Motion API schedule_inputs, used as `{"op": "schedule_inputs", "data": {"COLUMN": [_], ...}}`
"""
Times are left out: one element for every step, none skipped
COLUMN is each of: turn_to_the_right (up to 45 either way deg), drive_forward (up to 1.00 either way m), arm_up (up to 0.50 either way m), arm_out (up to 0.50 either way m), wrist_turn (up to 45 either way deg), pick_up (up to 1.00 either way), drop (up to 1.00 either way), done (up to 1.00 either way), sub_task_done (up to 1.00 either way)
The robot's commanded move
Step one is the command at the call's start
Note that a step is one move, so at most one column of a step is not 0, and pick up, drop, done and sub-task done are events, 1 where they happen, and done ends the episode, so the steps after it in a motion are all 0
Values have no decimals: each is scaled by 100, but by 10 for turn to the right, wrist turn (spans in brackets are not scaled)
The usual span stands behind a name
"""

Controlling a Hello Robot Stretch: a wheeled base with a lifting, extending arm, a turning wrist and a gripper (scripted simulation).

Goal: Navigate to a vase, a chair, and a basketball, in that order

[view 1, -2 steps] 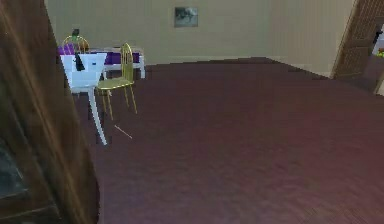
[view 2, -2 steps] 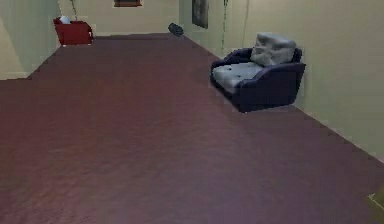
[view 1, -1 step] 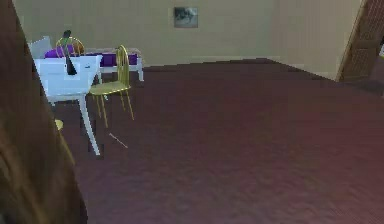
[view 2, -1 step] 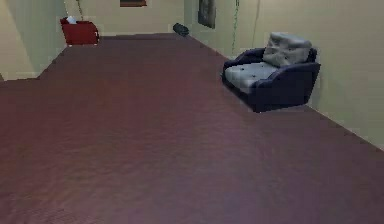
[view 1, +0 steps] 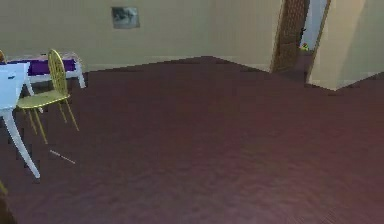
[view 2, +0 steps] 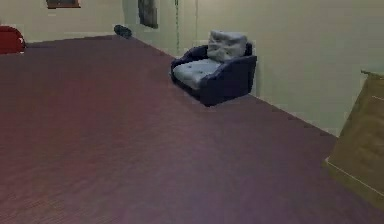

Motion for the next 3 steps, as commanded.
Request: {"op": "schedule_inputs", "data": {"turn_to_the_right": [0,-360,0], "drive_forward": [35,0,65], "arm_up": [0,0,0], "arm_out": [0,0,0], "wrist_turn": [0,0,0], "pick_up": [0,0,0], "drop": [0,0,0], "done": [0,0,0], "sub_task_done": [0,0,0]}}
